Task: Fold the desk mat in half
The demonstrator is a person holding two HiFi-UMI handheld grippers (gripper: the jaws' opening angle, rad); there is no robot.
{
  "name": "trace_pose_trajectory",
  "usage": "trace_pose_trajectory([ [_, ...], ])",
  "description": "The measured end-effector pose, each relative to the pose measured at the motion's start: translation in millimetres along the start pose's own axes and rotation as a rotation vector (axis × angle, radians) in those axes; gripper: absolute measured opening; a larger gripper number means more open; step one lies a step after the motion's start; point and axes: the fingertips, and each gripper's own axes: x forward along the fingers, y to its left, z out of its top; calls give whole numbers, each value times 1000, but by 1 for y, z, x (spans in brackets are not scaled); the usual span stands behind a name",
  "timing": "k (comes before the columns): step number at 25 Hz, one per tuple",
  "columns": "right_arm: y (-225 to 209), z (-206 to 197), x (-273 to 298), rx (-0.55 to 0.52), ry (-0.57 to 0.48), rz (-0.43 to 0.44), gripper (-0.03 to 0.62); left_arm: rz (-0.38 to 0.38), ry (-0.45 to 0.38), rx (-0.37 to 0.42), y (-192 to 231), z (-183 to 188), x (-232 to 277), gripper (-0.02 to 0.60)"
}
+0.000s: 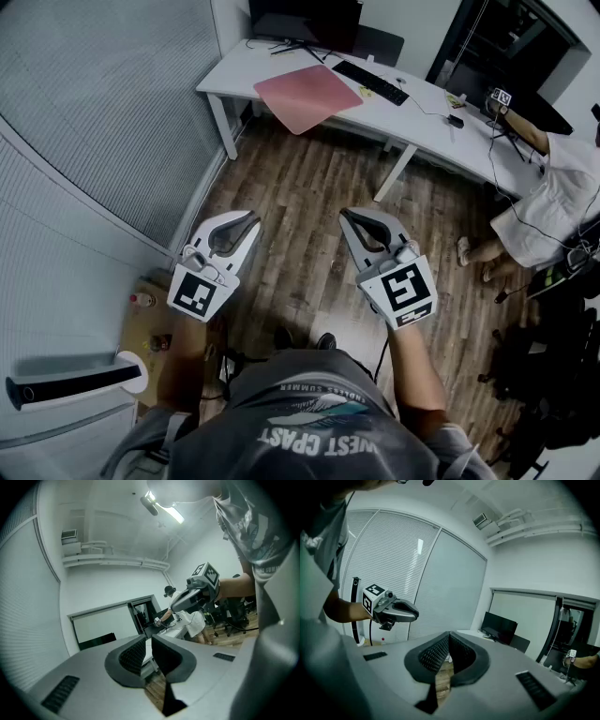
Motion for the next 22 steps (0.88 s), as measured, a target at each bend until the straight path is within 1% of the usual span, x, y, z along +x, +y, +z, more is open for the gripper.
trace_pose_trajectory([
  [2,0,-1,2,0,1,1,25,-4,4,6,0,-2,1,51],
  [7,0,-3,8,1,4,6,25,-1,4,-14,2,-7,3,51],
  [13,-1,1,23,4,9,-3,26,-7,-4,-27,16,-16,2,51],
  [22,-12,4,38,38,-5,-6,26,-41,-24,-26,26,-26,18,51],
])
